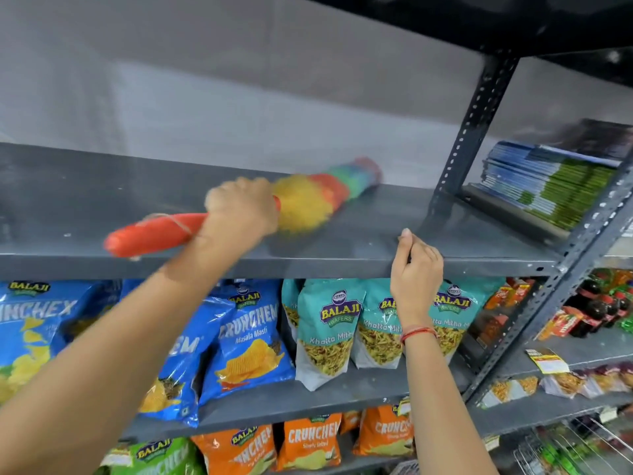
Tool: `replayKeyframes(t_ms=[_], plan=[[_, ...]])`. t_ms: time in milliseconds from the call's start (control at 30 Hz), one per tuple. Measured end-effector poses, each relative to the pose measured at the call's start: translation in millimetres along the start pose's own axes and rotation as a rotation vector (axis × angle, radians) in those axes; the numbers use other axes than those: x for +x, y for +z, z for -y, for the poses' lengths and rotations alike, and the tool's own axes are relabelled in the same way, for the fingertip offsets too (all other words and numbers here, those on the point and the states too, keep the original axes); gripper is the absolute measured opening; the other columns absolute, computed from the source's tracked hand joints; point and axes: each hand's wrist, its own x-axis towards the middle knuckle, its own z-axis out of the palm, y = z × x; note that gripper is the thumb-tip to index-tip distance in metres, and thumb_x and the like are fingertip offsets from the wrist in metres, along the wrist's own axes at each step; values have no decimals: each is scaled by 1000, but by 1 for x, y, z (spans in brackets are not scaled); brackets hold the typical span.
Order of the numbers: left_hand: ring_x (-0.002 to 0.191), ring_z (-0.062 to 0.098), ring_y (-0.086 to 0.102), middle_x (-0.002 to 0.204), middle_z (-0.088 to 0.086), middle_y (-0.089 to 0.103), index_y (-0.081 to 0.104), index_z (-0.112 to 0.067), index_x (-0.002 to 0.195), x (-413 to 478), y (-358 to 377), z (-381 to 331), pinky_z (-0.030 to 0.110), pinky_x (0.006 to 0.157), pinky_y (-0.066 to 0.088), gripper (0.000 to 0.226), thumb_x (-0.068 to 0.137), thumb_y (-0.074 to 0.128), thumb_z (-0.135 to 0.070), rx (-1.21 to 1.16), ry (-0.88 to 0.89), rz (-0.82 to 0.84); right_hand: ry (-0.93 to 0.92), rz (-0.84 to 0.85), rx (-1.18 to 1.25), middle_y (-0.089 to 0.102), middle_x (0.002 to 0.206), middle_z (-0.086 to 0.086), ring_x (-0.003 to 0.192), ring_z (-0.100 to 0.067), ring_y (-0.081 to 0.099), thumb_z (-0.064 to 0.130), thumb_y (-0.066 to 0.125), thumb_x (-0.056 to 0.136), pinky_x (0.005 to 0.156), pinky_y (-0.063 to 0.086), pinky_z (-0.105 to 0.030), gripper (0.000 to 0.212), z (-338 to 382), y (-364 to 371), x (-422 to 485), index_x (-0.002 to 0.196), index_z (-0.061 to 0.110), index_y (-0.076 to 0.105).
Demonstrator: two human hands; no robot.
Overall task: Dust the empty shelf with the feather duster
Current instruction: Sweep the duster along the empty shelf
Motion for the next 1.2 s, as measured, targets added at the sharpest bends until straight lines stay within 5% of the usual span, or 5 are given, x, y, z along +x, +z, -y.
replayKeyframes(t_ms=[533, 767, 1033, 1100, 1200], plan=[[110, 39, 56, 121, 18, 58, 55, -9, 118, -37, 13, 13, 40, 83, 43, 37, 94, 43, -35, -161, 39, 71, 25, -67, -22, 74, 92, -23, 91, -35, 69, 24, 38, 99, 93, 47, -42, 47, 6, 7, -3, 85, -4, 72], [92, 45, 62, 102, 23, 65, 65, -24, 114, -62, -54, 102, 41, 72, 46, 35, 88, 49, -40, -34, -96, -290, 101, -58, -87, 71, 97, -30, 106, -40, 63, 19, 41, 99, 98, 46, -45, 41, 11, 8, -3, 87, -8, 70], [88, 36, 63, 76, 12, 58, 63, -17, 95, -62, 4, 41, 40, 75, 50, 34, 90, 45, -45, -310, 87, 204, -40, -72, 6, 67, 70, -23, 67, -37, 62, 25, 39, 99, 74, 49, -41, 45, 61, 26, -15, 71, -2, 62], [85, 37, 63, 77, 16, 59, 55, -15, 81, -62, 10, 48, 41, 73, 49, 34, 90, 43, -45, -323, 59, 215, -67, -66, -8, 71, 68, -20, 63, -34, 64, 22, 37, 98, 81, 50, -40, 47, 59, 28, -21, 68, -1, 65], [89, 36, 62, 85, 8, 59, 64, -23, 107, -63, 2, 68, 40, 74, 48, 35, 91, 42, -45, -228, -5, 66, -118, -109, -7, 76, 78, -19, 77, -30, 72, 17, 38, 95, 82, 49, -38, 45, 51, 30, -28, 73, -4, 71]])
